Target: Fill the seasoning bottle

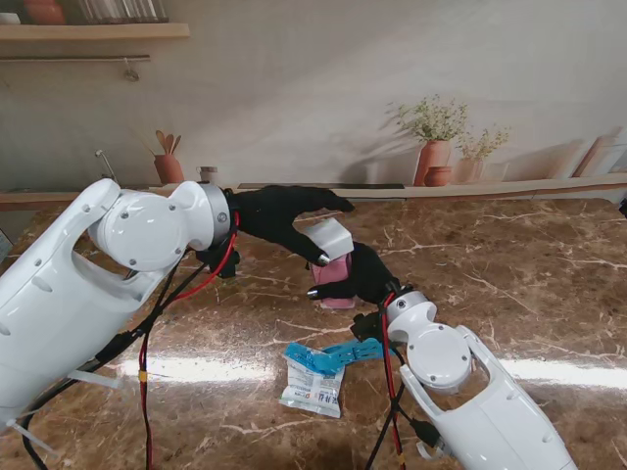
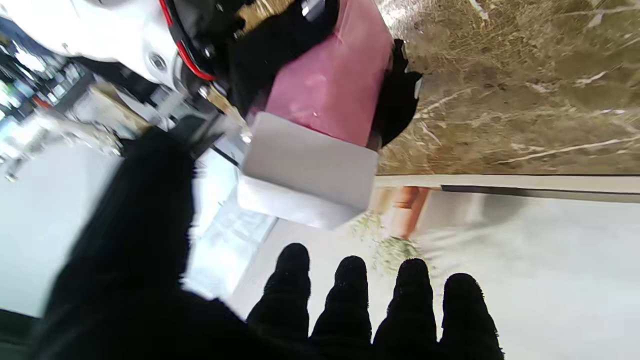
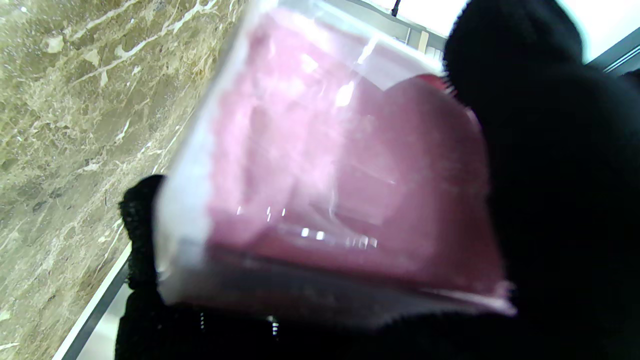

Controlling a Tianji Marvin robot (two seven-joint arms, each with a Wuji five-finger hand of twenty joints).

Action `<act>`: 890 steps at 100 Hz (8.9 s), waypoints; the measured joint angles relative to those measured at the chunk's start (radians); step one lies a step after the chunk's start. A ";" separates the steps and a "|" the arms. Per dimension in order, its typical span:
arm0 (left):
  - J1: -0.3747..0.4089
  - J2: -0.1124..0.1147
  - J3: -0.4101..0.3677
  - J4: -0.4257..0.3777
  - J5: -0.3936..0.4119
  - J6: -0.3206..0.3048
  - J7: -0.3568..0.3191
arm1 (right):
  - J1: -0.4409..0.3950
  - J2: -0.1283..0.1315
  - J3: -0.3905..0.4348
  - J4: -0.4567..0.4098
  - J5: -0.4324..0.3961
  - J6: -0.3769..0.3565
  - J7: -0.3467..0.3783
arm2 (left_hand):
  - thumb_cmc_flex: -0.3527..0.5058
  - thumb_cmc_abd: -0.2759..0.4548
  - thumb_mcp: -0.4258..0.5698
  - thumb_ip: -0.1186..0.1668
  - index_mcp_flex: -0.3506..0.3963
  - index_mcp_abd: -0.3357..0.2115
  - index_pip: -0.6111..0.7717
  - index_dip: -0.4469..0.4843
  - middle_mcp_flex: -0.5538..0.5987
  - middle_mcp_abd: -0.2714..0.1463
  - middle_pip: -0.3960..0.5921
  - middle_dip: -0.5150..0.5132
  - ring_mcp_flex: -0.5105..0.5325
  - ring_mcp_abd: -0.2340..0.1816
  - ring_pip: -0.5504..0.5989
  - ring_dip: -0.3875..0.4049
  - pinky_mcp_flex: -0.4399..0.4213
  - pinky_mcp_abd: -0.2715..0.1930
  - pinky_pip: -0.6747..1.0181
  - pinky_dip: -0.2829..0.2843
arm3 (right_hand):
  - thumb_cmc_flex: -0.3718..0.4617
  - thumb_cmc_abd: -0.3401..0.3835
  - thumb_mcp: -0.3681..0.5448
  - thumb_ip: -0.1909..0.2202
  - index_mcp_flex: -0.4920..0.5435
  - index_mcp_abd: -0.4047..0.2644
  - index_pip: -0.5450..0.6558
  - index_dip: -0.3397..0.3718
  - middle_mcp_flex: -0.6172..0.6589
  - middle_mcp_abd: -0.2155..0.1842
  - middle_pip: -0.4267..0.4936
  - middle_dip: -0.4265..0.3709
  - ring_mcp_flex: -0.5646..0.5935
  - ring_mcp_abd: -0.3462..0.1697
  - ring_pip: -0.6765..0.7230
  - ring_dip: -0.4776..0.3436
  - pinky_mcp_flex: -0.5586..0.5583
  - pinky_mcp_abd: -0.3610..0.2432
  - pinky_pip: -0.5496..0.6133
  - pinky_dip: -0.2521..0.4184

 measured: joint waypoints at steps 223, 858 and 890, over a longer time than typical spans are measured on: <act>0.022 0.001 -0.003 0.045 -0.087 -0.076 0.003 | -0.005 0.026 0.018 -0.010 0.136 -0.052 0.152 | 0.049 -0.129 0.437 -0.133 0.141 0.202 0.220 0.155 0.215 0.019 0.194 0.125 0.218 0.000 0.143 0.152 -0.030 0.022 0.182 0.526 | 0.001 -0.010 0.000 -0.012 0.014 0.031 0.007 -0.015 0.014 0.015 -0.007 0.016 0.007 -0.003 0.004 0.008 0.003 0.012 -0.005 0.013; 0.672 -0.078 -0.317 0.058 0.174 -0.350 0.631 | -0.256 0.047 0.506 0.043 -0.313 -0.298 0.013 | 0.022 0.050 -0.125 0.003 0.171 0.091 -0.038 -0.085 0.041 0.005 0.074 -0.186 0.035 -0.063 -0.033 -0.263 0.025 -0.063 -0.015 -0.118 | -0.216 0.392 0.034 0.094 -0.580 0.067 -0.471 -0.130 -0.561 -0.010 -0.412 -0.686 -0.570 -0.244 -0.593 -0.547 -0.697 -0.245 -1.057 -0.184; 0.700 -0.101 -0.316 0.078 0.183 -0.409 0.745 | -0.306 0.051 0.444 -0.061 -0.500 -0.371 -0.138 | -0.001 0.049 -0.176 0.003 0.203 0.101 -0.036 -0.097 0.056 0.005 0.101 -0.186 0.086 -0.063 0.009 -0.267 0.050 -0.063 0.254 -0.193 | -0.406 0.515 -0.096 0.189 -0.528 0.075 -0.480 -0.164 -0.524 0.001 -0.437 -0.763 -0.530 -0.245 -0.622 -0.634 -0.613 -0.244 -1.056 -0.281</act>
